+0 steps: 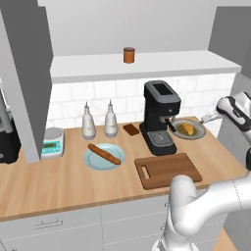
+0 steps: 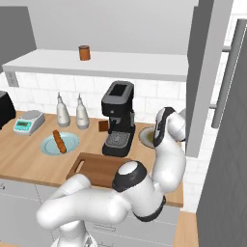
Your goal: From the different types of pastries on the counter, select a croissant and place it on the cutting board. Then retrieve a jar of jam from the cabinet and place it alongside the croissant on the cutting board.
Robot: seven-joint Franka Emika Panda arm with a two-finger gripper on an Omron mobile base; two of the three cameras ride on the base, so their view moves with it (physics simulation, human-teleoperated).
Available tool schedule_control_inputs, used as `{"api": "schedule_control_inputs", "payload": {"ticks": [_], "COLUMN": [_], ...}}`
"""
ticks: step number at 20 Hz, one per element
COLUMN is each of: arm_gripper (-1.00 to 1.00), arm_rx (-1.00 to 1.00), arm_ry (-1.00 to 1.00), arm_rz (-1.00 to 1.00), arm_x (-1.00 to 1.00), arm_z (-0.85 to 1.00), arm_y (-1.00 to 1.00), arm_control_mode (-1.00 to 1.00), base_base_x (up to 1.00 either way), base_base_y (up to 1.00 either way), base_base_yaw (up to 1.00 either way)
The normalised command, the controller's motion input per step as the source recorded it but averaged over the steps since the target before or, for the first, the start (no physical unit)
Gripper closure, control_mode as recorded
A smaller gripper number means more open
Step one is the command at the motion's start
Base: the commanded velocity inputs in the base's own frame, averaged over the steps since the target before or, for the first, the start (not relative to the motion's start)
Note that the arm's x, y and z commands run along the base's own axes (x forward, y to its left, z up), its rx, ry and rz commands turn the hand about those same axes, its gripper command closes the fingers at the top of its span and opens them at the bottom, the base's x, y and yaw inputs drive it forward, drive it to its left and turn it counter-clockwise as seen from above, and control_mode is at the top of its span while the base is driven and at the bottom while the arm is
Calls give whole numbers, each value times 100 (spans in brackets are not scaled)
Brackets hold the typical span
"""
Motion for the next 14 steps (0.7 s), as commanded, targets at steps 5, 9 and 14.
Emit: {"api": "schedule_control_inputs", "payload": {"ticks": [5, 9, 14], "arm_gripper": [-100, -100, -100], "arm_rx": [0, -1, -3], "arm_ry": [5, 12, 8], "arm_rz": [-8, -10, -21], "arm_x": [0, 0, 14], "arm_z": [-1, -19, -20], "arm_y": [0, 24, 15], "arm_control_mode": [-100, -100, -100], "base_base_x": [0, 0, 0], "base_base_y": [0, 0, 0], "base_base_yaw": [0, 0, 0]}}
